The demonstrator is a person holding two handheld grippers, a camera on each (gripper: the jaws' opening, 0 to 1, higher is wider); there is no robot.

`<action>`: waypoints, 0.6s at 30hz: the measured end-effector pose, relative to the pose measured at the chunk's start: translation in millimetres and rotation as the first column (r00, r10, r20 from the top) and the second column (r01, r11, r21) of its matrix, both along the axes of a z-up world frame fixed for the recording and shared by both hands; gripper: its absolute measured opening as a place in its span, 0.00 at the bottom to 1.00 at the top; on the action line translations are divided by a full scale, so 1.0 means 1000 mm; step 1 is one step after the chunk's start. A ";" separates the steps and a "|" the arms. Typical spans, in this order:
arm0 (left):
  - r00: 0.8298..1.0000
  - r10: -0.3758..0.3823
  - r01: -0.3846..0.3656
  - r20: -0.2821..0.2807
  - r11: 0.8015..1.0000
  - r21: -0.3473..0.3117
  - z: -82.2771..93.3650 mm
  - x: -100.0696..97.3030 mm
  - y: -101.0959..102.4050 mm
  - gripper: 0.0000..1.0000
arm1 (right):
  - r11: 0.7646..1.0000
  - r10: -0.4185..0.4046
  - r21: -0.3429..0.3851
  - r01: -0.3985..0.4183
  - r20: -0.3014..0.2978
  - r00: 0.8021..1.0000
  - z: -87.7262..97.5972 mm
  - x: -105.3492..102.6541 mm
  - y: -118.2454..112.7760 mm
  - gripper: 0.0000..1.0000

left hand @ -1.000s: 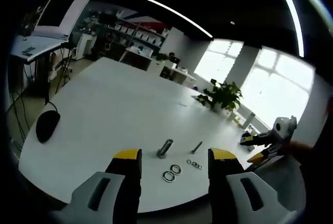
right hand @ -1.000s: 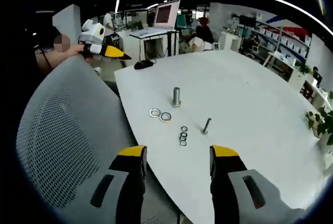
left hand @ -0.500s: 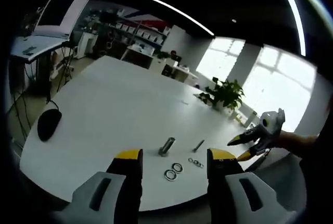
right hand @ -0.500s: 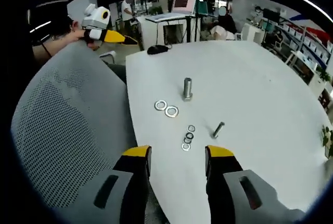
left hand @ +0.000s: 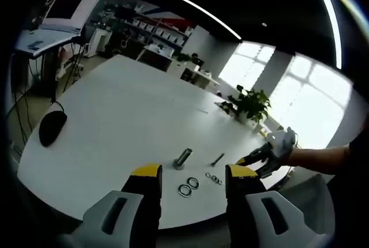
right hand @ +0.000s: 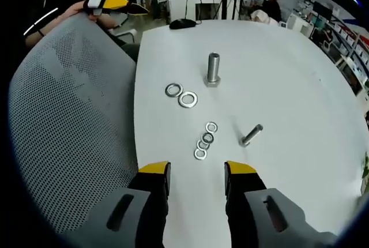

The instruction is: Place the washer onto the threaded stud by aligning its center hole with the stud, sliding it down to the base, and recovering from edge contact or off-axis alignment until the washer reaches the visible bottom stop.

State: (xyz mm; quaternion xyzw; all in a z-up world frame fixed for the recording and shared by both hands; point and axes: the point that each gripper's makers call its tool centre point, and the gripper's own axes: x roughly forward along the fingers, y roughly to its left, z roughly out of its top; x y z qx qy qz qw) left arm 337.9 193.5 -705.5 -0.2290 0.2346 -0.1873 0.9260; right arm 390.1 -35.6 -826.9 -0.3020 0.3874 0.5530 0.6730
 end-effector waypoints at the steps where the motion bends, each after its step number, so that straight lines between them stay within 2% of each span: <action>1: 1.000 0.002 -0.002 0.000 1.000 -0.002 0.000 0.000 0.000 0.42 | 1.000 0.004 -0.012 -0.004 -0.007 1.000 -0.004 0.000 0.000 0.39; 7: 1.000 -0.009 0.009 -0.011 1.000 -0.001 -0.001 -0.001 -0.001 0.40 | 0.997 0.053 -0.053 -0.054 -0.031 0.998 -0.017 -0.002 0.004 0.33; 12: 1.000 0.005 -0.005 -0.008 1.000 -0.028 0.001 0.000 0.000 0.40 | 0.998 0.041 -0.046 -0.044 -0.059 0.997 -0.022 -0.001 0.012 0.32; 16: 1.000 0.003 -0.004 -0.025 1.000 -0.005 -0.004 -0.001 0.000 0.38 | 0.996 0.040 -0.073 -0.044 -0.056 0.998 -0.029 0.003 0.012 0.30; 18: 0.999 0.016 -0.016 -0.032 1.000 0.000 -0.005 -0.001 0.002 0.33 | 0.996 0.036 -0.079 -0.041 -0.059 0.998 -0.031 0.004 0.012 0.29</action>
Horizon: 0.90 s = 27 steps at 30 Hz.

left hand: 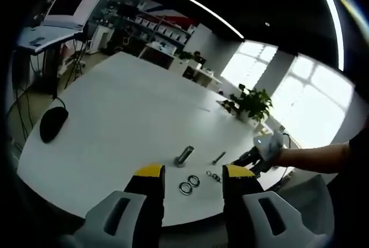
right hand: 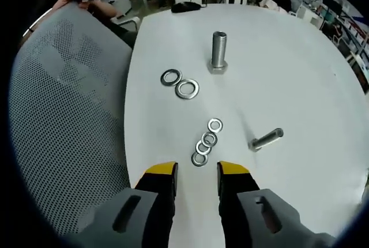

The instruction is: Place the washer onto the threaded stud by aligning its center hole with the stud, sliding it down to the base, and recovering from edge contact or off-axis alignment until the washer reaches the visible bottom stop.

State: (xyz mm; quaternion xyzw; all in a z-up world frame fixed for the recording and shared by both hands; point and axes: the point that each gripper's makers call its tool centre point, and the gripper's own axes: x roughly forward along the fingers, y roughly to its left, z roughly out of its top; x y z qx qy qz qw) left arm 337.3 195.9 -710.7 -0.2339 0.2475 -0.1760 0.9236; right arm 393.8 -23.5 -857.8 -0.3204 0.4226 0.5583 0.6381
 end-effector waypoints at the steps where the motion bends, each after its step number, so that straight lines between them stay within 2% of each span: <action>1: 1.000 0.019 -0.019 -0.007 1.000 0.001 -0.001 0.001 0.002 0.29 | 1.000 0.001 -0.005 -0.001 -0.001 1.000 0.000 0.000 0.000 0.29; 3: 0.999 0.032 -0.032 -0.014 0.999 0.008 -0.003 0.001 0.005 0.25 | 1.000 0.010 -0.009 -0.010 -0.004 1.000 -0.002 -0.002 0.002 0.29; 12: 0.999 0.002 0.001 -0.047 0.998 0.055 -0.011 -0.002 0.003 0.25 | 0.997 0.065 -0.051 -0.064 0.027 0.997 -0.008 -0.003 0.004 0.29; 21: 0.998 -0.016 0.021 -0.062 0.998 0.067 -0.015 -0.002 0.001 0.25 | 0.994 0.087 -0.068 -0.083 0.058 0.995 -0.008 0.001 0.004 0.23; 27: 0.998 -0.023 0.027 -0.065 0.997 0.066 -0.016 -0.002 0.001 0.25 | 0.991 0.108 -0.084 -0.103 0.061 0.992 -0.008 -0.001 0.005 0.15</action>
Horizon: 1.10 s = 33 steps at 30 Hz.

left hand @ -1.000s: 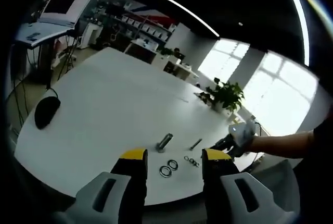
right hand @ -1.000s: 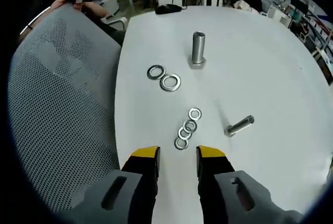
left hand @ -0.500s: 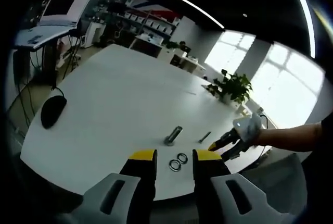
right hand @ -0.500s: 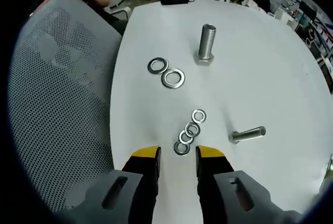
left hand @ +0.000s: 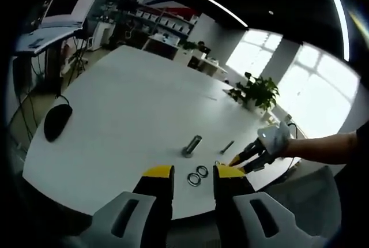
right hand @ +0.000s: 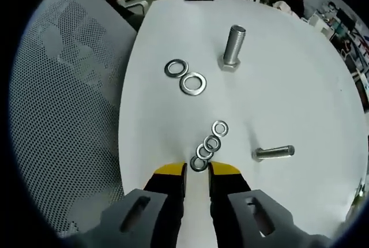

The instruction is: Place the washer onto the threaded stud by aligning its center hole with the stud, sliding it down to the base, and recovering from edge contact or off-axis alignment until the washer reaches the visible bottom stop.

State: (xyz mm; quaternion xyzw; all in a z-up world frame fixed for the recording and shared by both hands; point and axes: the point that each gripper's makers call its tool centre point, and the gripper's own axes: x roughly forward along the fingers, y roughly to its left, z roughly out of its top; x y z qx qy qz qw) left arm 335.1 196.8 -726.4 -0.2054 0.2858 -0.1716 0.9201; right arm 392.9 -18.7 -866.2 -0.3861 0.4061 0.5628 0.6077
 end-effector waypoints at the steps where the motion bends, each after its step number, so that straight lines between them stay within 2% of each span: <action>1: 1.000 0.000 0.000 0.000 1.000 -0.001 0.000 0.000 0.000 0.25 | 1.000 0.005 0.000 -0.005 -0.001 1.000 0.000 0.000 0.000 0.15; 12: 1.000 -0.005 0.005 -0.004 1.000 0.004 -0.001 -0.001 0.000 0.25 | 1.000 0.023 -0.007 -0.023 -0.014 1.000 0.002 -0.004 -0.003 0.14; 21: 1.000 -0.002 0.002 -0.004 1.000 -0.004 -0.001 -0.001 0.000 0.25 | 1.000 0.029 0.003 -0.029 -0.029 0.999 0.021 -0.004 -0.006 0.14; 33: 1.000 0.002 -0.002 -0.005 1.000 -0.001 -0.001 0.000 0.001 0.25 | 0.999 0.032 0.006 -0.032 -0.028 0.999 0.035 0.001 -0.014 0.14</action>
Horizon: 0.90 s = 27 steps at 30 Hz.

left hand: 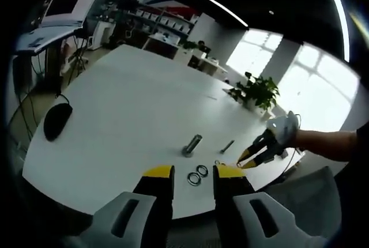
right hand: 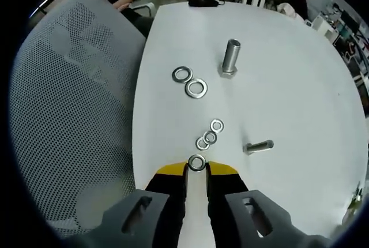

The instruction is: Place the washer onto the threaded stud by aligning its center hole with the stud, sliding it down to the base, and recovering from edge contact or off-axis alignment until the washer reaches the visible bottom stop.

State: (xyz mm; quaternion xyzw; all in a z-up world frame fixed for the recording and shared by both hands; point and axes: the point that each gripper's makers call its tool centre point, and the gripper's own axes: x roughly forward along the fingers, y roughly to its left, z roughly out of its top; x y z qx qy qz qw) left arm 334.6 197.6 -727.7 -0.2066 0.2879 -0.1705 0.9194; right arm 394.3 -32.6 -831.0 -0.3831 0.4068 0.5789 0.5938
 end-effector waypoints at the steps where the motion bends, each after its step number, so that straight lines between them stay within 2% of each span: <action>1: 1.000 0.000 0.000 0.000 1.000 0.000 0.000 0.000 0.000 0.25 | 1.000 -0.004 0.001 0.004 0.001 1.000 0.002 0.002 -0.001 0.14; 16: 1.000 -0.009 0.009 -0.006 1.000 0.006 -0.001 -0.001 -0.001 0.24 | 1.000 -0.006 0.009 0.006 0.030 1.000 0.015 0.013 -0.004 0.14; 27: 0.999 -0.033 0.034 -0.008 0.999 0.022 -0.002 -0.003 -0.004 0.24 | 1.000 -0.004 0.025 0.002 0.088 0.996 0.025 0.028 -0.001 0.14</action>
